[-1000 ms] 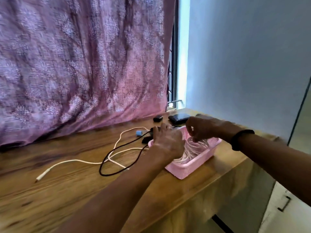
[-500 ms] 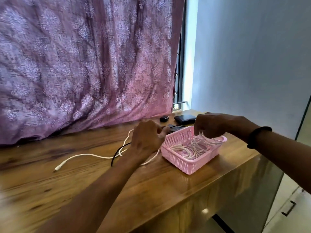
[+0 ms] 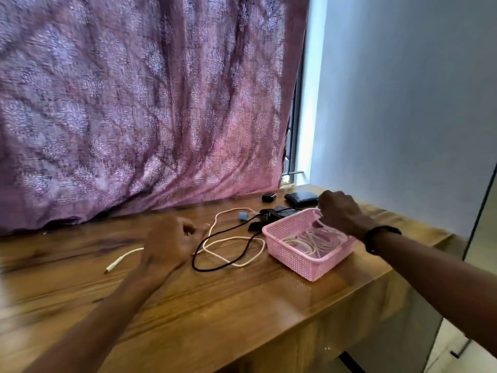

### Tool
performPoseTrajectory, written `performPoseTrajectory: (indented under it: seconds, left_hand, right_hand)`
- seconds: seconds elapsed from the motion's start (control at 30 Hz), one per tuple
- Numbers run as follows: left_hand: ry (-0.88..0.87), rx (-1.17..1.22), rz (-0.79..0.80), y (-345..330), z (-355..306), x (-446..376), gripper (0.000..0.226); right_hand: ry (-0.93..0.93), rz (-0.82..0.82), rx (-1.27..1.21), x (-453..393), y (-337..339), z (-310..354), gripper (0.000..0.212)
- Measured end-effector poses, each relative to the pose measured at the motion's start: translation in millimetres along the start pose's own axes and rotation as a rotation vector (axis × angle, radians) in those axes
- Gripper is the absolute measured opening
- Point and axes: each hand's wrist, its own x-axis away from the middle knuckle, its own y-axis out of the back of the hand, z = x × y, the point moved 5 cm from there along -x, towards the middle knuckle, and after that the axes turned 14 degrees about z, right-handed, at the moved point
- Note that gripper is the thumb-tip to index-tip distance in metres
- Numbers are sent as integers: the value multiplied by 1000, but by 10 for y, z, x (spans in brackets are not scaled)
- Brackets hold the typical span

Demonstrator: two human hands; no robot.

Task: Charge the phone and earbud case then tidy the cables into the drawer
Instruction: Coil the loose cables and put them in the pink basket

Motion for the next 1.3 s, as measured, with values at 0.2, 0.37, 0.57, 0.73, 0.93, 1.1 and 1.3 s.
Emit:
performPoseTrajectory:
  seconds: [0.2,0.37,0.57,0.73,0.93,1.1,1.3]
  left_hand:
    - [-331,103,137,-406,-1226,-198,20]
    - [-524,140,317,-1003,-2082,-206,27]
    - [-353,100,466,-1376,-2078,-349,26]
    - [-379,147,383,-1250,-2035,-400,26]
    - [-391,204,211,-957,-1940,-376,21]
    - [-217,135,92,-551,-1312,-309,19]
    - [247,-176,54,-111,179,5,26]
  right_hand:
    - [190,71,-8,-10,-172,72,18]
    - [364,89,-51,86,-164,-102,10]
    - [358,35,-187,224,-88,-332,3]
    - [335,-83,-324,365,57,-583,9]
    - [324,-116,-358,499,161,-543,10]
    - [422,-152,-366,595,224,-10,4]
    - [634,-144,-420,708,198,1177,5]
